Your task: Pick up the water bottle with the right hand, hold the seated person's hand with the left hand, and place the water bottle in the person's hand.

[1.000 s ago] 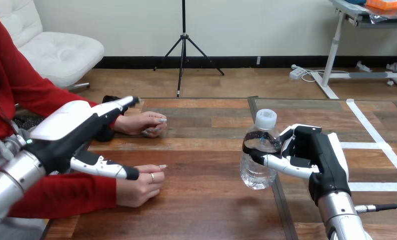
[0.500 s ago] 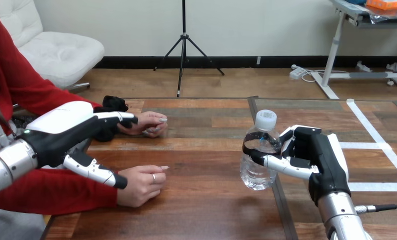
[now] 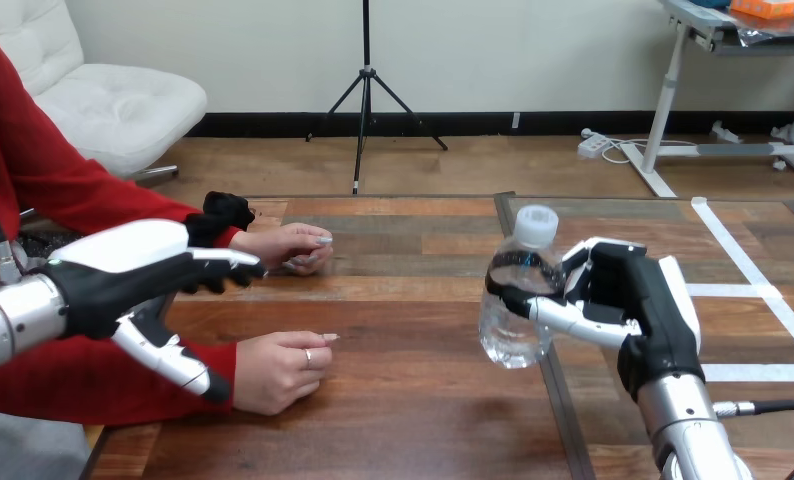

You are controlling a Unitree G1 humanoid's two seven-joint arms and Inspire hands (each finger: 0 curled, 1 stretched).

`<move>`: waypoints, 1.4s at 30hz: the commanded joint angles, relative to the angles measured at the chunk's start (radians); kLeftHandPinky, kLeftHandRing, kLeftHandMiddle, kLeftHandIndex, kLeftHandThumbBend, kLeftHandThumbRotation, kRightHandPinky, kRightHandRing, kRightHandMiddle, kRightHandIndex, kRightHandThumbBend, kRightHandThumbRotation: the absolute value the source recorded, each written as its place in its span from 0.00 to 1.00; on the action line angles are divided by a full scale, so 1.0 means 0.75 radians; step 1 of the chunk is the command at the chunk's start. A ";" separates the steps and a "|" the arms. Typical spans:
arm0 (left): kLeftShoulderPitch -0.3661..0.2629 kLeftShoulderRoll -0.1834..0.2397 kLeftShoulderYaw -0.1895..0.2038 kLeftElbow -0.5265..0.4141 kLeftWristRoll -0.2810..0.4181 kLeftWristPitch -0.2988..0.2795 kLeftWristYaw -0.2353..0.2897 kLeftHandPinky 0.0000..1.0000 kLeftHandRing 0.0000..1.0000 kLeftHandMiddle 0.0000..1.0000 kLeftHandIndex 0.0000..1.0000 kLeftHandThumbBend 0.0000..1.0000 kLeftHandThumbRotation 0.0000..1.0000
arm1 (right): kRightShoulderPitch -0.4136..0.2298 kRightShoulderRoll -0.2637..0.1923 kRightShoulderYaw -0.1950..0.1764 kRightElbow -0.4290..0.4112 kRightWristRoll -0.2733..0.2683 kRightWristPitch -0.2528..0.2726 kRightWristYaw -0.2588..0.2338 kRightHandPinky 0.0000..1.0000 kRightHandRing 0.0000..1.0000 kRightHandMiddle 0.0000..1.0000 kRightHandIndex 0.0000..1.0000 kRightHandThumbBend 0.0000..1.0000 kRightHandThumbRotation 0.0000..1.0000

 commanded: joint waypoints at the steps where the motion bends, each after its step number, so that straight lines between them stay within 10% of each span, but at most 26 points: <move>1: -0.099 0.058 -0.023 -0.025 0.011 0.039 -0.038 0.76 0.81 0.85 0.90 1.00 0.50 | -0.087 0.008 -0.018 -0.102 0.012 -0.012 -0.014 0.03 0.07 0.11 0.10 0.51 0.00; 19: -0.110 0.071 -0.081 -0.040 0.100 0.117 -0.040 0.76 0.81 0.85 0.90 1.00 0.49 | -0.069 0.017 -0.018 -0.183 0.022 0.047 -0.012 0.02 0.05 0.09 0.08 0.48 0.00; 42: -0.078 0.027 -0.155 0.002 0.252 0.161 0.212 0.68 0.72 0.76 0.81 1.00 0.48 | -0.075 0.039 -0.032 -0.218 0.037 0.074 -0.024 0.02 0.06 0.10 0.09 0.48 0.00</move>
